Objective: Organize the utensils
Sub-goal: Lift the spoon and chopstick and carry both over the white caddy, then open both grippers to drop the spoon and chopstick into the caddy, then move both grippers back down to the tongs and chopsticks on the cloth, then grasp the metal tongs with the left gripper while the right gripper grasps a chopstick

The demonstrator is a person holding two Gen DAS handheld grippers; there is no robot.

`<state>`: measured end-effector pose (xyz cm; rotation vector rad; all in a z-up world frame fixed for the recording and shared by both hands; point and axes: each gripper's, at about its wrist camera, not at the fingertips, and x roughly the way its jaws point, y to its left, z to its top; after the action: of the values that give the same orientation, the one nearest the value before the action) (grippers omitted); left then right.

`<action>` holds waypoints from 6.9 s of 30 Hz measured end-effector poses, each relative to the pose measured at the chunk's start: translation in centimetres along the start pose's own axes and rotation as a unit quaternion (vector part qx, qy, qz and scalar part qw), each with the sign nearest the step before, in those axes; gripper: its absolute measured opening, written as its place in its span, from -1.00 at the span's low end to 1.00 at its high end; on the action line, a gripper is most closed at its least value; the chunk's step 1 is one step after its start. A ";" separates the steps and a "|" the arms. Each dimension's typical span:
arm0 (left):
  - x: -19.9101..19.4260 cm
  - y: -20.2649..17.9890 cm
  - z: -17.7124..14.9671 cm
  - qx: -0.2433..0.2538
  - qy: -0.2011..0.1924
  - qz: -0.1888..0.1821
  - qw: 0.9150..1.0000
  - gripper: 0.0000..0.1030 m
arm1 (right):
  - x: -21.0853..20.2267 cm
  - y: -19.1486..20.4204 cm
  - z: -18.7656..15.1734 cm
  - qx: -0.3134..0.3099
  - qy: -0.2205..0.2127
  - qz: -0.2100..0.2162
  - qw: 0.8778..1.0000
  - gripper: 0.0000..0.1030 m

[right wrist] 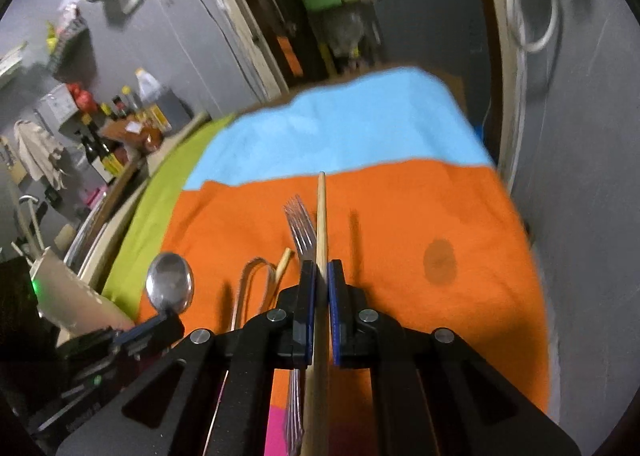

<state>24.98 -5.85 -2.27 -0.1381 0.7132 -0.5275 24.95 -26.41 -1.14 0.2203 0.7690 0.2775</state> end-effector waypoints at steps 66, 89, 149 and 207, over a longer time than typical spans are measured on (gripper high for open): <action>-20.3 14.0 0.8 -0.019 -0.332 0.203 0.921 -1.00 | -3.3 25.1 0.8 -0.148 -0.337 0.172 0.914 -0.91; -17.5 13.1 -1.9 -0.010 -0.265 0.207 0.942 -0.97 | -2.5 23.1 -1.9 -0.180 -0.269 0.172 0.931 -0.89; -6.1 -4.4 -0.8 0.081 -0.102 0.067 0.989 0.70 | -10.0 1.9 -2.0 -0.138 -0.217 -0.063 0.964 1.00; 5.9 1.0 0.6 0.002 0.168 0.060 0.984 -0.67 | 4.2 2.2 -1.3 -0.162 0.098 -0.054 0.980 -0.48</action>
<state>29.52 -7.98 -5.55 -0.0005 1.0420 -0.4402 26.51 -22.88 -4.15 -0.1588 0.9150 0.3213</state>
